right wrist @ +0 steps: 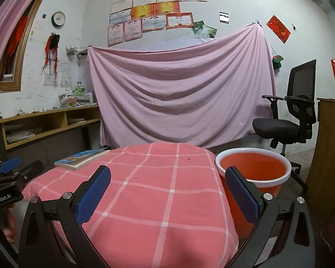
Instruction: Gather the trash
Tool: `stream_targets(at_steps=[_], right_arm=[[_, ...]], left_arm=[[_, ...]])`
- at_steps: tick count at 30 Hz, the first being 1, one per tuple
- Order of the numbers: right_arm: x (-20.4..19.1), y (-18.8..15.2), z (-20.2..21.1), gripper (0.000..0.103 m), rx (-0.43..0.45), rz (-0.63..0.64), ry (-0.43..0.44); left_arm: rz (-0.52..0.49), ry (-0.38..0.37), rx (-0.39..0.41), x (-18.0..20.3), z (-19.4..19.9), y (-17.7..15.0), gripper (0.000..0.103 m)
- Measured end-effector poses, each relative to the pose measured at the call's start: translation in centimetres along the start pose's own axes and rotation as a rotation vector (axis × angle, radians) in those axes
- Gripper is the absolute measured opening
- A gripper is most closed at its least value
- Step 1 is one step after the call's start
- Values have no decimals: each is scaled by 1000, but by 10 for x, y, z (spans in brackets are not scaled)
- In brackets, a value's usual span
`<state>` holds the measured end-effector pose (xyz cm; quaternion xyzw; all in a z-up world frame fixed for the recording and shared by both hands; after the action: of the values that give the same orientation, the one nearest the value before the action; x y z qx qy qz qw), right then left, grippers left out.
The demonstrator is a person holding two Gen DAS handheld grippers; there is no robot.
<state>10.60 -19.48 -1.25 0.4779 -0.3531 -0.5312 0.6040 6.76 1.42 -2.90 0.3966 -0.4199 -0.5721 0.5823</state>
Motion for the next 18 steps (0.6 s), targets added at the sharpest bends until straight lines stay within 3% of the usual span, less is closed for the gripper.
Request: stream_targets(at_steps=[18], right_arm=[[-1, 0, 0, 103, -1, 0, 0]], left_arm=[[1, 0, 0, 1, 1, -1, 101]])
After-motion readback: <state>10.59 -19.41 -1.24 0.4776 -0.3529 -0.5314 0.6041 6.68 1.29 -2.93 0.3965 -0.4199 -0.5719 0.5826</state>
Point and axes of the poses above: each gripper's, at about its wrist camera, not at the fingertips, and z roughly against the way its jaws point, x to its right, y to its top, the point moved 7 cm from there along -z, roughly the way its jaws point, and after that the axes turned 5 degrees about -x, right-handed, at the moved point
